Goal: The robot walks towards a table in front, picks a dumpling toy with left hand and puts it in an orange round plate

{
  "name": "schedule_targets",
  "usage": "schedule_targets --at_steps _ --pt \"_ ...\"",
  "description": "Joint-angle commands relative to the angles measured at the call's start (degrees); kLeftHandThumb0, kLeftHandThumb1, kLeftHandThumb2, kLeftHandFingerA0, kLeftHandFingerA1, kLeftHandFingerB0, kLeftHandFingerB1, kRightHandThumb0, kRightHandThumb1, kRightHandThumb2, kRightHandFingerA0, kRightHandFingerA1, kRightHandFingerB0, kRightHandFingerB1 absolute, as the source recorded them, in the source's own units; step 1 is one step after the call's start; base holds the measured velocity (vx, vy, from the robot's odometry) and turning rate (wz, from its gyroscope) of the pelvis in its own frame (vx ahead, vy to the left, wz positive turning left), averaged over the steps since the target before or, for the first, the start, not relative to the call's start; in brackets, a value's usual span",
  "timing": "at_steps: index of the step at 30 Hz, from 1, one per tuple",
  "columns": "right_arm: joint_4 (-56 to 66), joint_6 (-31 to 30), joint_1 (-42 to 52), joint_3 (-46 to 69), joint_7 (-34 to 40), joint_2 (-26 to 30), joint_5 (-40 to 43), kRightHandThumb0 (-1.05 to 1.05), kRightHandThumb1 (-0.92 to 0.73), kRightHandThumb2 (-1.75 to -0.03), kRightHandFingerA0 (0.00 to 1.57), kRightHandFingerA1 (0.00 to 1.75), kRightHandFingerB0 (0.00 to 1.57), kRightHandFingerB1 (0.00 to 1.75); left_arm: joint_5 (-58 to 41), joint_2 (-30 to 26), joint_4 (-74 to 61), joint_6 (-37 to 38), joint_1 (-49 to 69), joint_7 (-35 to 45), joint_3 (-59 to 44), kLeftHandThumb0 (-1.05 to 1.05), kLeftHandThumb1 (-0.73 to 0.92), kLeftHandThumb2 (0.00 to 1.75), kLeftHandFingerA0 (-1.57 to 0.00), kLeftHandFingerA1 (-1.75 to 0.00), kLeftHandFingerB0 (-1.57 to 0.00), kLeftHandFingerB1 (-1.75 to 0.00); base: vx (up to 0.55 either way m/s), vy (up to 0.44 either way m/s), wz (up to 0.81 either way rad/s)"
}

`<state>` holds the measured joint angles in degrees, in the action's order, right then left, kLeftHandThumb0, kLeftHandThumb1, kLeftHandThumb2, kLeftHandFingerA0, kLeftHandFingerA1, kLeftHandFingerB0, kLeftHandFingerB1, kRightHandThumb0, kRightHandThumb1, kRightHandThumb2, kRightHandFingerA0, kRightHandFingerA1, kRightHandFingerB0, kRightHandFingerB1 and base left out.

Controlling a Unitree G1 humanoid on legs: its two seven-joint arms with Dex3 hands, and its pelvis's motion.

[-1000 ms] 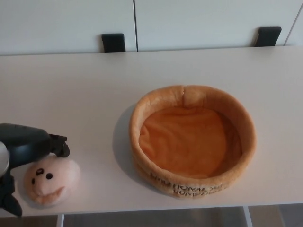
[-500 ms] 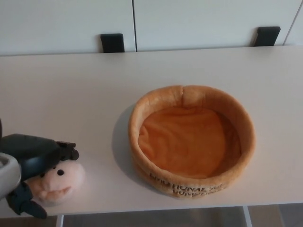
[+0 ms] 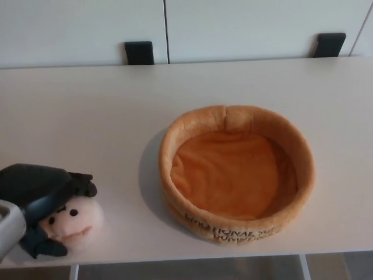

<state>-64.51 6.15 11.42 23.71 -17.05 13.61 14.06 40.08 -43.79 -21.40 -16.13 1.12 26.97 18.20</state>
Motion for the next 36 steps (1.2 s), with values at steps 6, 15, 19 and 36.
schedule_targets --at_steps 6,15,19,36 --pt "0.3 0.1 0.0 -0.2 -0.2 1.0 0.2 0.02 -0.47 -0.87 0.41 0.62 0.27 0.53 -13.9 11.7 10.9 15.8 3.4 -16.1 -12.3 -0.16 0.55 0.61 -1.4 -0.7 -1.28 -0.62 0.0 0.0 0.0" --pt "-0.9 0.7 -0.6 -0.5 0.5 1.0 -0.3 0.04 -0.48 -0.87 0.43 0.63 0.29 0.53 -20.2 16.0 15.2 19.8 3.3 -13.2 -18.2 -0.09 0.49 0.68 -1.34 -0.71 -1.28 -0.66 0.0 0.0 0.0" --pt "-0.8 0.5 -0.6 -0.7 -0.1 1.2 -0.3 0.03 -0.5 -0.88 0.44 0.64 0.27 0.53 -22.1 18.4 14.5 18.0 3.6 -12.6 -19.5 0.01 0.45 0.73 -1.33 -0.73 -1.28 -0.68 0.0 0.0 0.0" --pt "0.9 -0.5 -0.3 -0.6 -0.9 1.1 0.4 0.03 -0.51 -0.89 0.4 0.62 0.26 0.53 -72.7 40.9 2.9 -29.4 -15.2 -14.8 -39.8 0.33 0.58 1.12 -1.21 -1.24 -1.03 -1.06 0.0 0.0 0.0"
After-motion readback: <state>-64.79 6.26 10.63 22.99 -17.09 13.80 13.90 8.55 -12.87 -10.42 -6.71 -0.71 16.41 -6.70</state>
